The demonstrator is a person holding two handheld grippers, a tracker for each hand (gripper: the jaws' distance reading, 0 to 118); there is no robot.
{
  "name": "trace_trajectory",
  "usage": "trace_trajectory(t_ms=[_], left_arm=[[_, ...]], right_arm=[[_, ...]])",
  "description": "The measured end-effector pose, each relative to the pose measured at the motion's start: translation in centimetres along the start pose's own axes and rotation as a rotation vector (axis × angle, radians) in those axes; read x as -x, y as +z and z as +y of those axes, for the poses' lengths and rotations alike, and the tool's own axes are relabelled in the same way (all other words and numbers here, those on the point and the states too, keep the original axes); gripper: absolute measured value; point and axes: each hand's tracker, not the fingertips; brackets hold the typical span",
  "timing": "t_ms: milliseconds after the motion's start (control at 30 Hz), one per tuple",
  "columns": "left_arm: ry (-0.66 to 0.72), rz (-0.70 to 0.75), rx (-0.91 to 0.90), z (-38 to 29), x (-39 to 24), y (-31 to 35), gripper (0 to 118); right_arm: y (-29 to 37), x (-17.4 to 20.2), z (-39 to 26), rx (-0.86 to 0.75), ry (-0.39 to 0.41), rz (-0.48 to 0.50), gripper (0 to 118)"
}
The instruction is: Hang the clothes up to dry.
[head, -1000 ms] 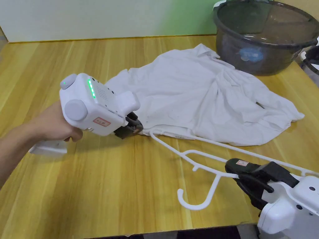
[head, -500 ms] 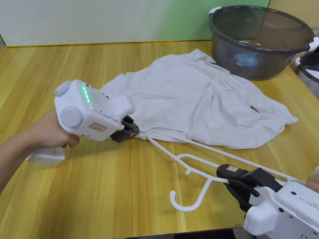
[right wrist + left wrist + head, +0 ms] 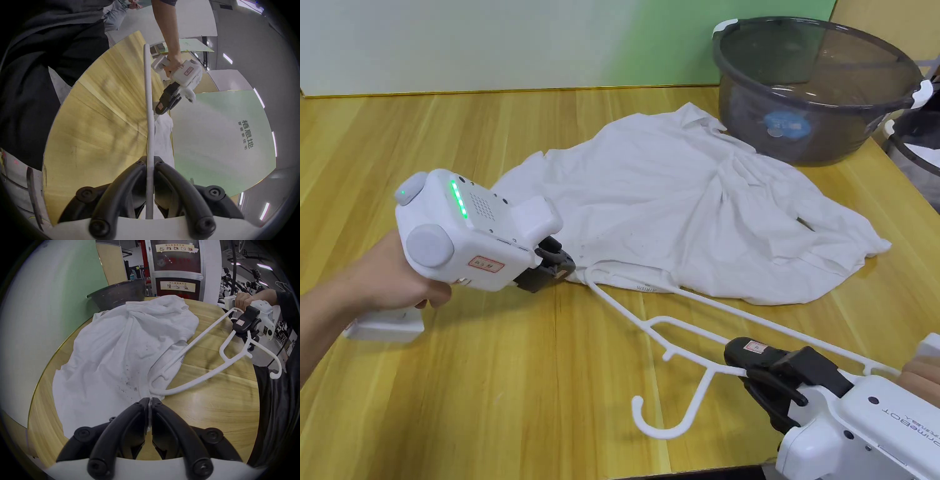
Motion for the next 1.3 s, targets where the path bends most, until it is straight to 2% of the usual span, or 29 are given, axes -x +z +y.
trace_trajectory(t_ms=[133,267,433,567,867,967,1100,1300], left_arm=[[0.022,-0.014,-0.035,-0.1,0.2,0.3,4],[0.014,-0.011,-0.02,-0.4,0.1,0.2,4],[0.024,-0.037,-0.044,-0.2,-0.2,0.5,4],[-0.102,-0.078,-0.034,0.6,-3.0,1.5,4],[-0.06,0.024,-0.153,2.5,-2.9,3.1,4],[-0.048,-0.05,-0.135,2.4,-3.0,3.3,4],[-0.114,-0.159,-0.044,1.3,-5.1,2.0,4],[-0.122,-0.152,-0.035,1.0,-6.3,0.4,4]], right_arm=[[-0.2,-0.3,0.2,0.004,-0.036,-0.002,6],[-0.4,0.0,0.5,0.01,-0.014,-0.006,6],[-0.5,0.3,0.3,0.016,-0.026,-0.007,6],[-0.7,0.1,0.5,0.026,-0.039,-0.014,6],[-1.0,0.6,0.6,0.032,-0.039,-0.011,6],[-1.0,0.5,0.6,0.04,-0.043,-0.013,6],[-1.0,0.5,0.6,0.04,-0.044,-0.017,6],[-0.9,1.5,0.7,0.027,-0.024,-0.024,6]])
